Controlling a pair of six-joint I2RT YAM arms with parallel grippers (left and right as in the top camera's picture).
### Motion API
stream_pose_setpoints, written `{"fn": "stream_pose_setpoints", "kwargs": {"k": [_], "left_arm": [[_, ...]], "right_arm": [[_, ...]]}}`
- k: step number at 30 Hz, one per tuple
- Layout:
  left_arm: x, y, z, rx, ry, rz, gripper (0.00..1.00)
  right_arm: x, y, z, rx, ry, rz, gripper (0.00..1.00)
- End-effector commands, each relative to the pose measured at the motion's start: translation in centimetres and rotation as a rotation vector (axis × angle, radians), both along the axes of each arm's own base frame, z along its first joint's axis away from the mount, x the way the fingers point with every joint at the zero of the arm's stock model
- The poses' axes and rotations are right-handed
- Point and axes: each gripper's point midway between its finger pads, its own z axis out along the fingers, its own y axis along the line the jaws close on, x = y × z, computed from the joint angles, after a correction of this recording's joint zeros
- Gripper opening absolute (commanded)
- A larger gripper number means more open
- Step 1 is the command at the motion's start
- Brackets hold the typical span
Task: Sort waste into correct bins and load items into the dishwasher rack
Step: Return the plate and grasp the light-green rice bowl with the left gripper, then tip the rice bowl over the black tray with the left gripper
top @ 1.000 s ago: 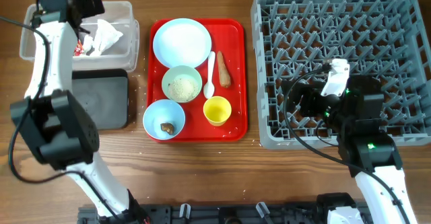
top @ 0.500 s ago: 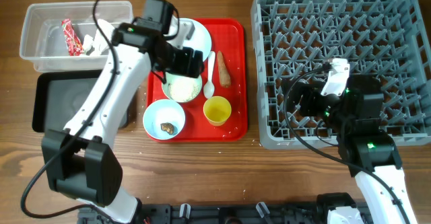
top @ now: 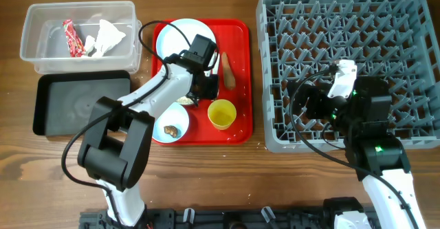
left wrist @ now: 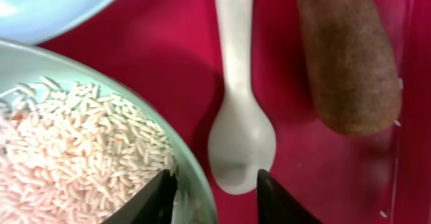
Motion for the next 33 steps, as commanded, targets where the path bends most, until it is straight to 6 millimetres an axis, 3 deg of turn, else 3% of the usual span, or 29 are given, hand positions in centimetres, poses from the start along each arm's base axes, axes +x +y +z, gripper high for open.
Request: {"fn": "stream_pose_setpoints", "kwargs": {"k": [1,2,7,10,13,15,19,21,23,26,28,33], "left_arm": [[0.1,0.6,-0.4,0.032,-0.007,0.008,0.37],[0.2,0.5,-0.1,0.031,-0.015,0.009,0.35],[0.8,0.3,1.4,0.017,-0.054,0.011,0.04],[1.0,0.7,1.4,0.036,-0.062,0.017,0.04],[1.4,0.5,2.7,0.025,-0.079,0.021,0.04],[1.7,0.2,4.7,0.010,-0.099,0.025,0.04],[2.0,0.7,10.6,-0.038,-0.161,0.084,0.04],[1.5,2.3,13.8,-0.058,-0.196,0.118,0.04],[0.6,5.3,16.4,-0.060,-0.214,0.181,0.04],[-0.8,9.5,18.3,-0.092,-0.189,0.279,0.04],[-1.6,13.3,18.5,-0.115,-0.143,0.371,0.04],[-2.8,18.5,16.6,-0.310,-0.067,0.395,0.04]], "right_arm": [[0.2,0.3,1.0,0.019,-0.018,0.012,1.00],[0.2,0.3,1.0,0.019,-0.018,0.012,1.00],[0.2,0.3,1.0,0.019,-0.019,0.012,1.00],[0.2,0.3,1.0,0.019,-0.019,0.011,1.00],[0.2,0.3,1.0,0.022,-0.017,0.010,1.00],[0.2,0.3,1.0,0.022,-0.017,0.010,1.00],[0.2,0.3,1.0,0.021,-0.017,0.010,1.00],[0.2,0.3,1.0,0.021,-0.018,0.010,0.99],[0.2,0.3,1.0,0.021,-0.017,0.010,1.00],[0.2,0.3,1.0,0.021,-0.018,0.010,1.00],[0.2,0.3,1.0,0.022,-0.017,0.010,1.00],[0.1,0.3,1.0,0.022,-0.017,0.009,1.00]]}}
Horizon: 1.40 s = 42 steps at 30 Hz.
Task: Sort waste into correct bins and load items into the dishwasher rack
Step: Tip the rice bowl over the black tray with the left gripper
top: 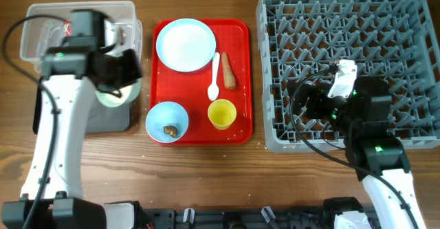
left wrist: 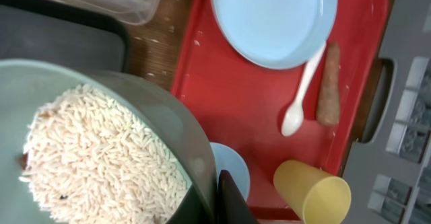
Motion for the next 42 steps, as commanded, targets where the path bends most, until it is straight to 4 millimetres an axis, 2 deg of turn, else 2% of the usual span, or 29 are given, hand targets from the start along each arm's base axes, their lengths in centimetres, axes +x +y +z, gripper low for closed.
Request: {"fn": "stream_pose_setpoints", "kwargs": {"k": [1,5,8,10,13,16,21,24,42], "left_arm": [[-1.1,2.0,-1.1,-0.194,-0.023,-0.039,0.04],[0.0,6.9,-2.6,-0.419,-0.187,0.088,0.04],[0.5,9.2,-3.7,-0.544,-0.283,0.136,0.04],[0.5,11.2,-5.0,-0.705,-0.314,0.194,0.04],[0.7,11.9,-4.5,-0.822,-0.365,0.197,0.04],[0.6,12.7,-2.4,-0.999,-0.462,0.183,0.04],[-0.2,14.1,-0.2,-1.139,-0.514,0.215,0.04],[-0.4,14.7,-0.2,-1.172,-0.486,0.266,0.04],[-0.1,14.3,-0.5,-1.171,-0.458,0.272,0.04]], "right_arm": [[0.2,0.3,1.0,0.019,-0.019,0.012,1.00],[0.1,0.3,1.0,0.018,-0.018,0.012,1.00],[0.1,0.3,0.9,0.012,-0.015,0.016,1.00],[0.1,0.3,0.8,0.013,-0.014,0.015,0.99],[0.1,0.3,0.8,0.013,-0.014,0.016,1.00],[0.1,0.3,0.8,0.013,-0.014,0.016,1.00],[0.1,0.3,0.8,0.013,-0.014,0.016,1.00],[0.1,0.3,0.8,0.013,-0.014,0.015,1.00],[0.1,0.3,0.8,0.018,-0.011,0.012,1.00]]}}
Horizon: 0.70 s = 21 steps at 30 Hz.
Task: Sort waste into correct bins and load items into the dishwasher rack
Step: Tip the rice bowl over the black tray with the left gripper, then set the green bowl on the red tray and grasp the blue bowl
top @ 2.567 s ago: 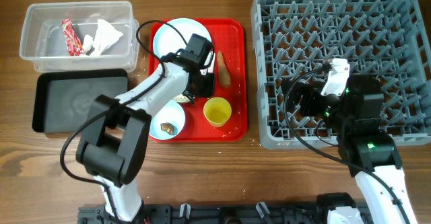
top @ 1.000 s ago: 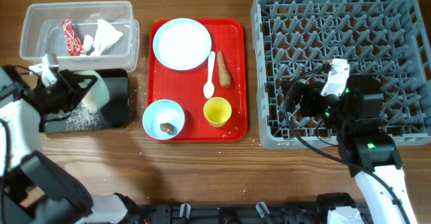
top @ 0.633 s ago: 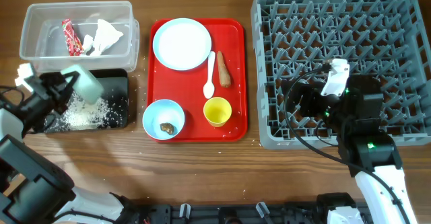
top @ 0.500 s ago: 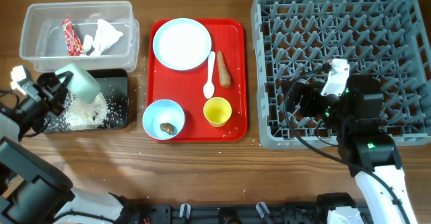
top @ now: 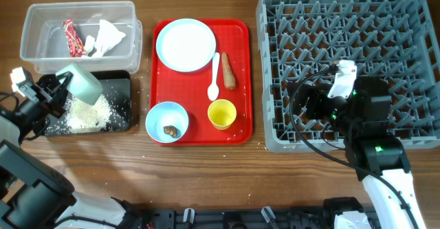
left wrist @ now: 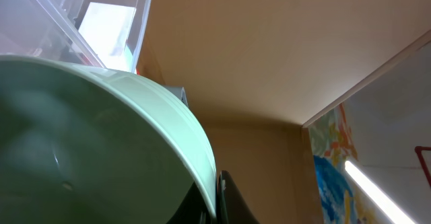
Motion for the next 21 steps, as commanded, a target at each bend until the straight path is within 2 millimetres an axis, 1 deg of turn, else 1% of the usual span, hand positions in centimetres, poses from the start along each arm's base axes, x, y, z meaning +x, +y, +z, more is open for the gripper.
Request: {"fn": "stream_pose_setpoints", "kwargs": {"k": [1,6,8,11,13,15,16,17,19,21], "left_arm": [[0.3,-0.8,-0.1,-0.015,-0.001,-0.026,0.04],[1.8,-4.3,-0.7,0.055,0.003,-0.123,0.04],[2.7,-6.3,-0.6,0.095,-0.009,-0.180,0.04],[4.3,-10.0,-0.6,0.192,0.036,-0.261,0.04],[5.3,-12.4,-0.2,0.275,0.039,-0.307,0.04],[6.1,-15.5,0.0,0.383,0.036,-0.357,0.04],[6.3,-17.2,-0.1,0.445,0.040,-0.380,0.04],[6.5,-19.1,-0.9,0.529,0.051,-0.404,0.04],[6.7,-21.9,-2.5,0.655,0.075,-0.433,0.04],[6.7,-24.4,-4.8,0.842,0.124,-0.445,0.04]], "right_arm": [[0.1,0.3,1.0,0.019,-0.017,0.011,1.00],[0.1,0.3,1.0,0.036,-0.008,-0.002,1.00],[0.1,0.3,1.0,0.035,-0.009,-0.001,1.00],[0.1,0.3,1.0,0.035,-0.008,-0.001,1.00],[0.1,0.3,0.9,0.035,-0.007,-0.001,1.00],[0.1,0.3,0.9,0.035,-0.006,-0.001,1.00],[0.1,0.3,0.9,0.035,-0.005,-0.001,1.00],[0.1,0.3,0.9,0.035,-0.005,-0.001,1.00],[0.1,0.3,0.9,0.035,-0.005,-0.001,1.00],[0.1,0.3,0.9,0.035,-0.005,-0.002,1.00]]}}
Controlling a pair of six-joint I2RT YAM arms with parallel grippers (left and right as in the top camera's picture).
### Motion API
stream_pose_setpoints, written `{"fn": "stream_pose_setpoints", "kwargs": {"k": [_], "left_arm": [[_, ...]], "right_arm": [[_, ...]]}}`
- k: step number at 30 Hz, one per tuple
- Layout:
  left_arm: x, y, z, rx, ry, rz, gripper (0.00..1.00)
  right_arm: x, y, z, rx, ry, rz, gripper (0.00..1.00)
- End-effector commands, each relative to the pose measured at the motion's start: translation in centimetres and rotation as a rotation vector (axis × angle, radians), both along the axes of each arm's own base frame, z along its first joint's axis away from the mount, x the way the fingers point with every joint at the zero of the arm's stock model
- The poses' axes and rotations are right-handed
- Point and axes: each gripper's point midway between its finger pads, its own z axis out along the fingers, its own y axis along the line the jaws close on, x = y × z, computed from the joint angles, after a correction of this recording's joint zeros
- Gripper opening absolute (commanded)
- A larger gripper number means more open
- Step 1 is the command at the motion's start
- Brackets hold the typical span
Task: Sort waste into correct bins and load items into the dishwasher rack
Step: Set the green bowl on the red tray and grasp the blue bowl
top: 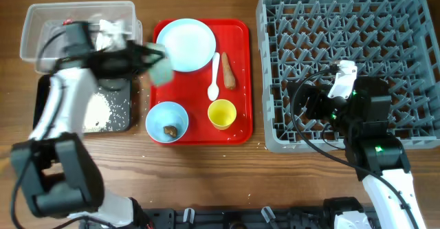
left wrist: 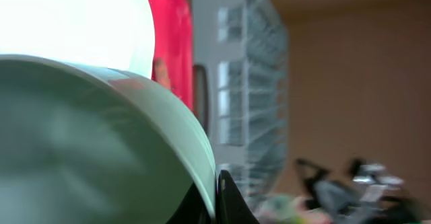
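Observation:
My left gripper [top: 146, 56] is shut on the rim of a pale green bowl [top: 162, 69], which hangs blurred over the red tray's [top: 240, 78] left edge. In the left wrist view the bowl [left wrist: 81, 143] fills the left side and looks bare inside. Its rim is pinched in the gripper [left wrist: 214, 200]. White rice [top: 103, 108] lies in the black tray [top: 48, 91]. On the red tray sit a pale plate [top: 185, 45], a white spoon [top: 214, 78], a brown carrot-like piece [top: 228, 71], a yellow cup [top: 221, 113] and a blue bowl [top: 167, 121] holding a scrap. My right gripper [top: 306, 102] rests over the grey dishwasher rack [top: 412, 23].
A clear plastic bin [top: 41, 29] with a red wrapper and crumpled paper stands at the back left, partly behind my left arm. Grains of rice are scattered on the wood round the black tray. The rack's tines stand close together.
The green bowl was tipped over the black tray at the far left. Now it hangs to the right, at the red tray's left edge. The right arm has not moved.
My left gripper stood at the rim of the rice-filled bowl on the red tray. Then it held the full bowl above the black tray. Then the bowl was tipped and the rice lay in the black tray. Now the bowl is back by the red tray.

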Motion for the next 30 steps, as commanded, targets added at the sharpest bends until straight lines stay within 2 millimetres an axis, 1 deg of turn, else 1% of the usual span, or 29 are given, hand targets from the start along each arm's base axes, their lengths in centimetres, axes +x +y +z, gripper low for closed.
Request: {"fn": "stream_pose_setpoints", "kwargs": {"k": [1,2,3,5,8,10,11,13,14,15,16,17,18,19,21,22,23,24,25,27,28,30], "left_arm": [[0.4,-3.8,-4.1,0.461,-0.020,0.021,0.04],[0.2,-4.7,-5.5,0.638,-0.040,0.026,0.04],[0.0,-5.2,-6.1,0.738,-0.055,0.030,0.04],[-0.6,-6.2,-6.9,0.877,-0.086,0.025,0.04],[-1.6,-7.3,-8.0,1.044,-0.119,0.006,0.04],[-2.1,-7.3,-9.0,1.119,-0.115,-0.007,0.04],[-2.3,-7.3,-9.3,1.146,-0.114,-0.014,0.06],[-2.5,-7.3,-10.1,1.170,-0.101,-0.026,0.15],[-2.6,-7.3,-10.5,1.173,-0.094,-0.030,0.21],[-2.6,-7.2,-10.7,1.176,-0.089,-0.032,0.32],[-2.5,-7.2,-10.7,1.175,-0.090,-0.030,0.45],[-2.4,-7.3,-10.4,1.172,-0.095,-0.026,0.54],[-2.2,-7.4,-9.6,1.166,-0.105,-0.020,0.59],[-2.1,-7.4,-8.6,1.160,-0.112,-0.014,0.61],[-2.4,-7.8,-5.5,1.125,-0.116,-0.015,0.61],[-3.1,-8.1,-4.0,1.097,-0.108,-0.035,0.61],[-3.9,-8.2,-2.9,1.066,-0.083,-0.032,0.60],[-4.8,-8.0,-2.4,1.037,-0.042,-0.011,0.59],[-5.9,-7.8,-2.4,1.023,0.008,-0.001,0.56],[-7.8,-6.9,-3.2,1.038,0.111,0.001,0.54],[-9.1,-6.4,-4.4,1.050,0.180,-0.005,0.54],[-10.8,-6.1,-6.7,1.051,0.244,-0.045,0.52]], "right_arm": [[0.1,0.3,0.9,0.016,-0.016,0.009,1.00],[0.1,0.3,0.9,0.016,-0.016,0.009,0.99],[0.1,0.3,0.9,0.016,-0.016,0.009,1.00],[0.1,0.3,0.9,0.017,-0.016,0.009,1.00],[0.1,0.3,0.9,0.017,-0.015,0.009,1.00],[0.1,0.3,0.8,0.016,-0.012,0.009,1.00],[0.1,0.3,0.8,0.016,-0.011,0.009,1.00],[0.0,0.3,0.8,0.016,-0.009,0.009,1.00],[0.0,0.3,0.8,0.016,-0.009,0.009,1.00],[0.0,0.3,0.8,0.016,-0.009,0.009,1.00],[0.0,0.3,0.8,0.016,-0.009,0.009,1.00],[0.0,0.3,0.8,0.016,-0.008,0.009,1.00],[0.0,0.3,0.8,0.016,-0.009,0.009,1.00],[0.0,0.3,0.8,0.016,-0.008,0.009,1.00],[0.0,0.3,0.8,0.016,-0.008,0.009,1.00],[0.0,0.3,0.7,0.016,-0.006,0.009,1.00],[0.0,0.3,0.7,0.016,-0.004,0.009,1.00],[-0.1,0.3,0.6,0.016,-0.001,0.008,1.00],[-0.1,0.3,0.6,0.016,0.000,0.009,1.00],[-0.1,0.3,0.6,0.016,0.003,0.009,1.00],[-0.1,0.3,0.5,0.016,0.004,0.009,1.00],[-0.1,0.3,0.6,0.015,0.003,0.009,1.00]]}}
